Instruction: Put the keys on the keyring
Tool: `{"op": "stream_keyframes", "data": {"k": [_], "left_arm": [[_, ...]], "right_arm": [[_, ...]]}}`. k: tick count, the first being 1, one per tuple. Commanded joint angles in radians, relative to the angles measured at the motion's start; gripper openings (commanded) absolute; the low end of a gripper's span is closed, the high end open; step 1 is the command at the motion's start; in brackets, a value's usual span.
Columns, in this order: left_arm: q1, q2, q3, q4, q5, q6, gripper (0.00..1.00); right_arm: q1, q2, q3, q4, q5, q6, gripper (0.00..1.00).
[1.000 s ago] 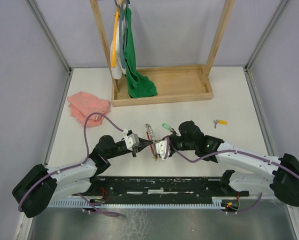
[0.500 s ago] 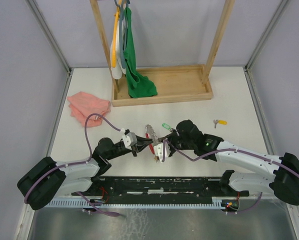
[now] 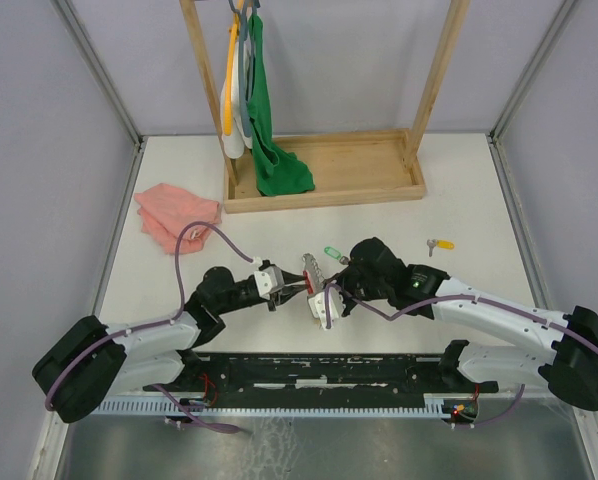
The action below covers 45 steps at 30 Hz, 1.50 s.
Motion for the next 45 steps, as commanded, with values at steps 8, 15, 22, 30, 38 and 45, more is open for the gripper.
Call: {"op": "stream_keyframes", "data": {"k": [8, 15, 22, 30, 38, 45], "left_arm": [[0.001, 0.115, 0.122, -0.062, 0.169, 0.077, 0.34], [0.002, 0.152, 0.148, -0.067, 0.165, 0.063, 0.32], [0.001, 0.180, 0.159, -0.055, 0.143, 0.044, 0.30], [0.001, 0.216, 0.164, -0.020, 0.093, 0.015, 0.03], [0.002, 0.159, 0.083, 0.124, 0.017, -0.053, 0.03], [0.003, 0.146, 0.056, 0.216, 0.020, -0.112, 0.03]], "right_arm": [[0.011, -0.014, 0.061, 0.020, -0.017, -0.015, 0.01], [0.014, -0.013, 0.055, 0.033, -0.021, -0.013, 0.01], [0.017, -0.019, 0.046, 0.042, -0.033, -0.010, 0.01], [0.024, -0.037, 0.033, 0.031, -0.023, 0.000, 0.01], [0.023, -0.110, -0.072, 0.100, 0.075, 0.076, 0.01], [0.023, -0.122, -0.139, 0.177, 0.047, 0.139, 0.01]]}}
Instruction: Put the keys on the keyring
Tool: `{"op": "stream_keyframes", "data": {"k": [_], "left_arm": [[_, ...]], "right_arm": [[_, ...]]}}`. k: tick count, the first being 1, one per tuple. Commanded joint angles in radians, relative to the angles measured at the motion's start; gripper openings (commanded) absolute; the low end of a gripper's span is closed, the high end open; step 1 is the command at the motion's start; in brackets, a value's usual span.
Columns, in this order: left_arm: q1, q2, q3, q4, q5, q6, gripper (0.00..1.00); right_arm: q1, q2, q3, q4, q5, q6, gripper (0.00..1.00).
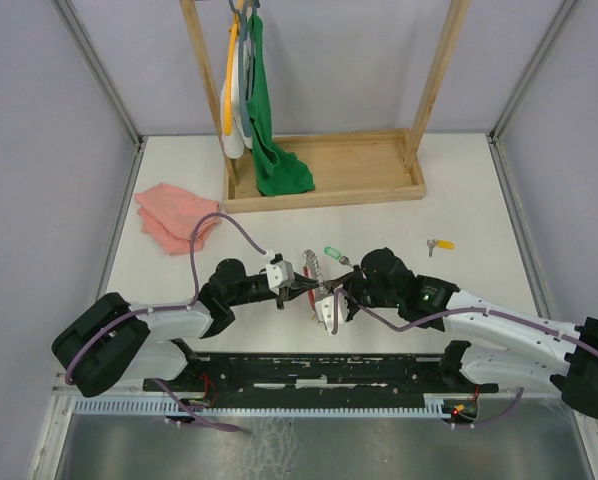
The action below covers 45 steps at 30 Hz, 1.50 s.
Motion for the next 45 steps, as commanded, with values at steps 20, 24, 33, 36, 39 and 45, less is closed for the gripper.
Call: {"op": "stream_keyframes", "data": {"k": [20, 24, 33, 36, 39, 45], "left_arm": [[0.009, -0.003, -0.030, 0.133, -0.013, -0.090, 0.09], [0.008, -0.018, -0.008, 0.017, 0.034, -0.040, 0.22], [0.008, -0.042, 0.036, -0.118, 0.105, 0.030, 0.30], [0.008, -0.040, 0.047, -0.134, 0.117, 0.040, 0.30], [0.008, -0.033, 0.063, -0.161, 0.140, 0.049, 0.30], [0.007, -0.014, 0.077, -0.190, 0.162, 0.052, 0.29]], "right_arm": [[0.003, 0.000, -0.026, 0.097, -0.065, 0.062, 0.01], [0.002, 0.031, 0.038, 0.026, -0.116, 0.037, 0.01], [0.002, 0.076, 0.108, -0.070, -0.149, -0.002, 0.01], [0.002, 0.085, 0.117, -0.079, -0.154, -0.009, 0.01], [0.003, 0.092, 0.125, -0.081, -0.156, -0.012, 0.01], [0.004, 0.097, 0.138, -0.080, -0.162, -0.020, 0.01]]}}
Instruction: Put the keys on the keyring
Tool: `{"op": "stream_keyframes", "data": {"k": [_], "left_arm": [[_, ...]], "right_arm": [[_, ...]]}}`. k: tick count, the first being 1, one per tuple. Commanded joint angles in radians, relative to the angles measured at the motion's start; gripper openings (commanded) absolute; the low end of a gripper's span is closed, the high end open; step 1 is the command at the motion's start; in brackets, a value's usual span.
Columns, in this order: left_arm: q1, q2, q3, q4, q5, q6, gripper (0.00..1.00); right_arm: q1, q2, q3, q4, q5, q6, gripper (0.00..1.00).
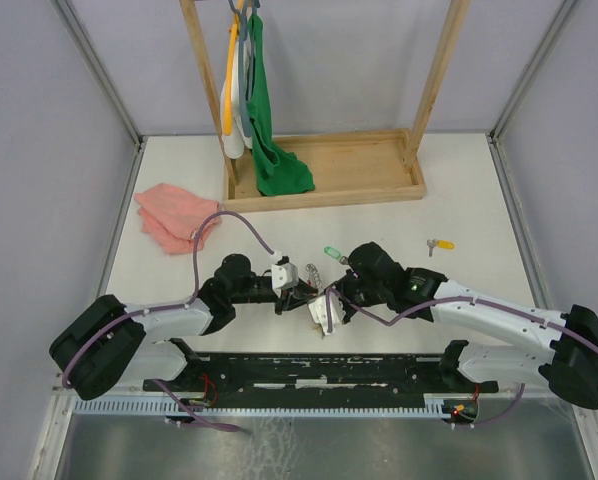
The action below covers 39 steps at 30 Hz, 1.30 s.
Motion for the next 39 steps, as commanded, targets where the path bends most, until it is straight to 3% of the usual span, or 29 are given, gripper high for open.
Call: {"op": "stream_keyframes", "data": {"k": [1, 5, 8, 10, 22, 39], "left_arm": [[0.001, 0.011, 0.047, -0.008, 0.043, 0.044, 0.29], [0.002, 0.030, 0.068, -0.048, 0.039, 0.044, 0.24], [0.002, 0.044, 0.083, -0.080, -0.002, 0.036, 0.07], [0.003, 0.047, 0.083, -0.087, -0.022, 0.032, 0.03], [0.006, -0.011, 0.039, -0.024, -0.108, -0.020, 0.03], [0.017, -0.075, 0.024, 0.041, -0.175, -0.130, 0.03]], "right_arm": [[0.004, -0.004, 0.063, 0.038, -0.037, -0.020, 0.01], [0.004, -0.009, 0.069, 0.037, -0.034, -0.023, 0.01], [0.004, -0.025, 0.062, 0.037, -0.016, -0.023, 0.01], [0.004, -0.036, 0.052, 0.037, 0.004, -0.023, 0.01], [0.003, -0.077, -0.051, 0.115, 0.212, 0.033, 0.01], [0.004, -0.081, -0.147, 0.218, 0.140, 0.090, 0.01]]}}
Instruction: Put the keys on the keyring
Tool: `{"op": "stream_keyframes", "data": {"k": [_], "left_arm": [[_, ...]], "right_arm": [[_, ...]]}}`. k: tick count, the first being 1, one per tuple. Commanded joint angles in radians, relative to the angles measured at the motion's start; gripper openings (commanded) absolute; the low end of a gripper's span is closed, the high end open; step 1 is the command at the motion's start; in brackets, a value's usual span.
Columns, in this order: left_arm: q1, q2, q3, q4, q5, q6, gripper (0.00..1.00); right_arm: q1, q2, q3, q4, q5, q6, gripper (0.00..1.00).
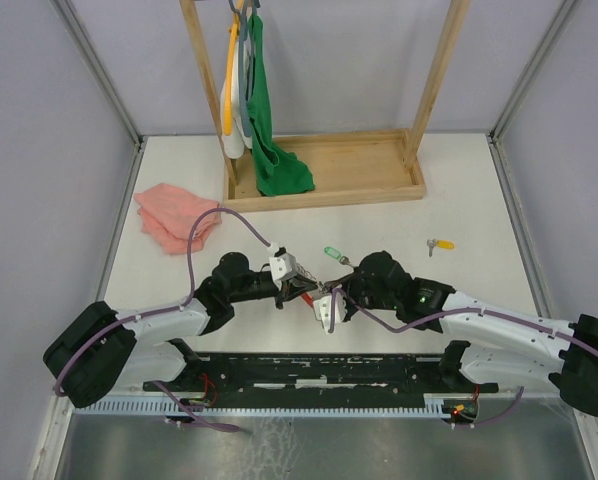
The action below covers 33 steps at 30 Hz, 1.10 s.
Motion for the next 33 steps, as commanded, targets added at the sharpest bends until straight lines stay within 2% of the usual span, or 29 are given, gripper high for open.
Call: {"op": "stream_keyframes", "data": {"k": [1, 10, 15, 23, 26, 33], "left_arm": [[0.017, -0.019, 0.002, 0.105, -0.037, -0.085, 0.03], [0.017, -0.015, -0.041, 0.297, -0.069, -0.182, 0.03], [0.015, 0.001, -0.043, 0.340, -0.061, -0.193, 0.03], [0.015, -0.013, -0.061, 0.281, -0.089, -0.127, 0.03], [0.015, -0.017, -0.065, 0.244, -0.097, -0.063, 0.03], [0.015, -0.004, -0.054, 0.174, -0.083, 0.031, 0.03]], "right_arm": [[-0.004, 0.011, -0.027, 0.040, -0.034, 0.043, 0.01], [-0.005, 0.067, -0.045, 0.124, -0.063, 0.056, 0.01], [-0.004, 0.101, -0.033, 0.145, -0.078, 0.061, 0.01], [-0.005, 0.093, -0.018, 0.137, -0.075, 0.131, 0.01], [-0.004, 0.047, -0.034, 0.125, -0.055, 0.205, 0.18], [-0.005, -0.049, -0.048, 0.121, 0.044, 0.550, 0.46]]}}
